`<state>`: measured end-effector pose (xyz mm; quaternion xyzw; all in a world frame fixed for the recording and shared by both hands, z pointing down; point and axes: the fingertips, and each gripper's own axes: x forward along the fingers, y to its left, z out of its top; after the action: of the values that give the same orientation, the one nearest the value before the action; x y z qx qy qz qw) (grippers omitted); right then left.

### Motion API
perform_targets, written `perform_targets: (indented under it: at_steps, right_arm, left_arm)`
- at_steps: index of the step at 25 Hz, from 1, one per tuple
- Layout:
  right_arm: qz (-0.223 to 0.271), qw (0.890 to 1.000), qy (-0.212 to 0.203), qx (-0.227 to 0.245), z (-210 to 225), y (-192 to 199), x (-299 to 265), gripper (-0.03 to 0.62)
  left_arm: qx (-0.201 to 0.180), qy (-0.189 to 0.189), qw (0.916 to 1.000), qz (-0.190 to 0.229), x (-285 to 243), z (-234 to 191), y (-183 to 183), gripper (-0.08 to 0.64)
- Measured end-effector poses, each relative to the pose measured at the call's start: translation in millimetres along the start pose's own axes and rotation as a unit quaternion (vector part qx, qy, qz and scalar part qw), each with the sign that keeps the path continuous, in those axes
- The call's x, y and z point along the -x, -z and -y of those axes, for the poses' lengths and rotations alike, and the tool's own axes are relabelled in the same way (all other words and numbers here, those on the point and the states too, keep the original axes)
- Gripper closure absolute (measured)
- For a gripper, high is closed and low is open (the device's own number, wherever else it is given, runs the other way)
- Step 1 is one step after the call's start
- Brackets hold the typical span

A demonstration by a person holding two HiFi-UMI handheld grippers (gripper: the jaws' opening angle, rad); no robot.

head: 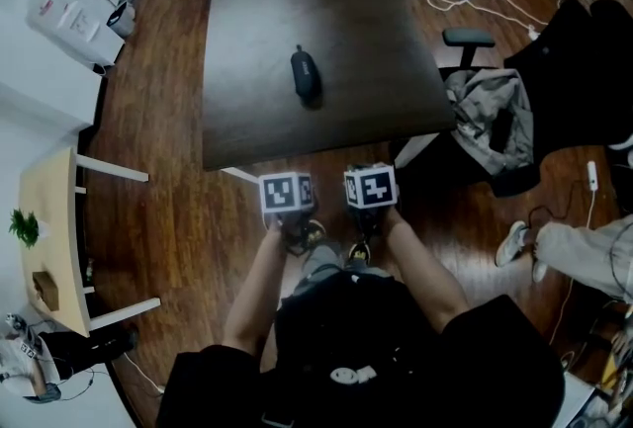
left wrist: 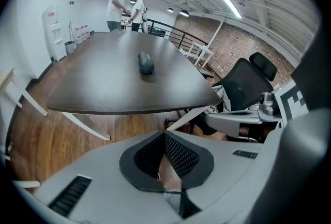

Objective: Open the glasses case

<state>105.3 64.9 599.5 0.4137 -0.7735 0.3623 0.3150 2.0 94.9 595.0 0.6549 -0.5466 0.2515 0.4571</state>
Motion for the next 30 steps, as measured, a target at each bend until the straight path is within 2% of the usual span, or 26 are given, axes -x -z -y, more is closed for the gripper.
perform_targets:
  at_steps: [5,11,15,17,21,23,25,26,27,28,29,30]
  right_arm:
    - [-0.012,1.000,0.009,0.004,5,-24,-33,0.578]
    - [-0.031,0.999,0.025,-0.002,16,-76,-84,0.578]
    - [-0.051,0.998,0.039,-0.013,21,-107,-112,0.578]
    - [-0.053,0.997,0.048,-0.021,22,-121,-123,0.578]
    - [-0.055,0.996,0.056,-0.033,19,-142,-141,0.578]
    - [-0.052,0.996,0.063,-0.037,23,-151,-147,0.578]
    - [-0.044,0.996,0.065,-0.039,23,-164,-146,0.578]
    - [-0.041,0.996,0.066,-0.041,24,-169,-146,0.578]
    - [-0.039,0.996,0.068,-0.044,27,-173,-145,0.578]
    - [-0.038,0.996,0.070,-0.048,31,-176,-145,0.577]
    - [-0.038,0.995,0.072,-0.051,35,-178,-144,0.578]
    - [-0.038,0.995,0.073,-0.051,40,-180,-144,0.577]
  left_arm:
    - [0.002,0.003,0.9998,-0.020,-28,-22,-23,0.558]
    - [-0.002,0.013,0.9993,-0.036,-69,-60,-88,0.558]
    - [-0.025,0.014,0.9984,-0.049,-88,-87,-139,0.558]
    - [-0.034,0.026,0.9977,-0.053,-97,-93,-162,0.558]
    - [-0.073,0.059,0.9940,-0.056,-107,-95,-204,0.558]
    - [-0.124,0.072,0.9873,-0.067,-113,-95,-221,0.558]
    - [-0.205,0.078,0.9717,-0.088,-117,-99,-237,0.555]
    - [-0.250,0.086,0.9594,-0.098,-119,-99,-244,0.529]
    - [-0.297,0.098,0.9434,-0.109,-120,-95,-250,0.469]
    - [-0.348,0.114,0.9228,-0.120,-121,-90,-256,0.415]
    - [-0.404,0.128,0.8966,-0.129,-122,-84,-260,0.354]
    - [-0.464,0.137,0.8647,-0.137,-123,-80,-266,0.296]
